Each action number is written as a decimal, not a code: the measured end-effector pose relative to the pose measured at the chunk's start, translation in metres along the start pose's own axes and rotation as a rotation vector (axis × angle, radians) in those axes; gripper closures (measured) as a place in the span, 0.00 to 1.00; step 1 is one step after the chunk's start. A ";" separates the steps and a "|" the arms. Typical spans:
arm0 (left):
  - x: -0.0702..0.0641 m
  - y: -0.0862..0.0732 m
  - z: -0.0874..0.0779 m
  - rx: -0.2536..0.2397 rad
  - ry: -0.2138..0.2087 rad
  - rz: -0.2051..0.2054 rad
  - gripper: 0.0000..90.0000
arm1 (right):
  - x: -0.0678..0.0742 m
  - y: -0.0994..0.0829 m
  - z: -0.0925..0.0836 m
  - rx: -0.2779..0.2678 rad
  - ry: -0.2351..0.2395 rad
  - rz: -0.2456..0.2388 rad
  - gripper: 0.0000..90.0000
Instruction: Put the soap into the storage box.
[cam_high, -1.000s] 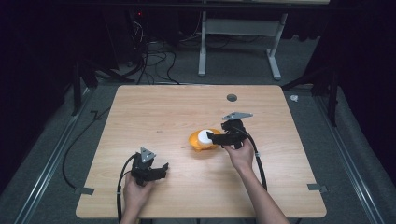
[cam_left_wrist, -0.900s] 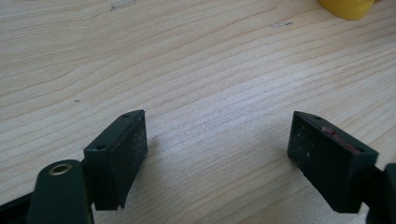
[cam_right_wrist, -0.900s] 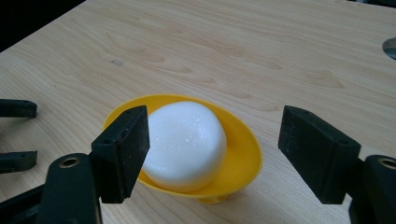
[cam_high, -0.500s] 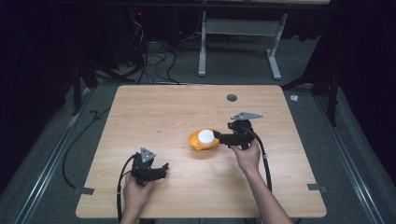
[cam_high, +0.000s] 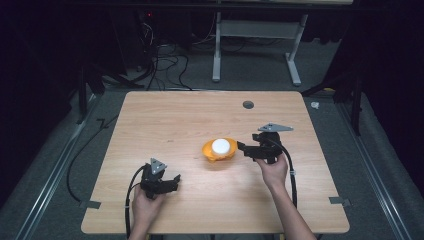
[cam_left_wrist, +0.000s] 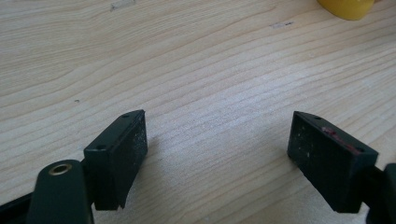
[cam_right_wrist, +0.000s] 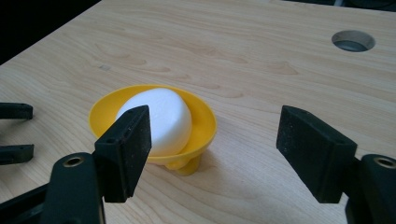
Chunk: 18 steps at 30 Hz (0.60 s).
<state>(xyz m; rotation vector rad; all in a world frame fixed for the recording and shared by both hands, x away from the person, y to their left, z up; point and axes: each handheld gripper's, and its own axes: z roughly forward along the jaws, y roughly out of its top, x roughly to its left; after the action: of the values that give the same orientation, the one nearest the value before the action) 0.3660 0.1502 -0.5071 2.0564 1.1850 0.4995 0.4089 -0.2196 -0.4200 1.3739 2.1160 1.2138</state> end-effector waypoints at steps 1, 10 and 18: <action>0.000 0.000 0.000 0.000 0.000 0.000 0.22 | 0.000 0.000 0.000 0.000 0.000 0.000 0.30; 0.000 0.000 0.000 0.000 0.000 0.000 0.23 | -0.006 -0.001 -0.019 -0.037 0.000 0.018 0.31; 0.000 0.000 0.000 0.000 0.000 0.000 0.23 | -0.007 -0.004 -0.025 -0.046 -0.003 0.022 0.31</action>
<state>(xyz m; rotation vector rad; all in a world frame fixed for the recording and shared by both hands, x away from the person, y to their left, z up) 0.3660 0.1502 -0.5070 2.0565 1.1849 0.4996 0.3927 -0.2381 -0.4097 1.3812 2.0631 1.2609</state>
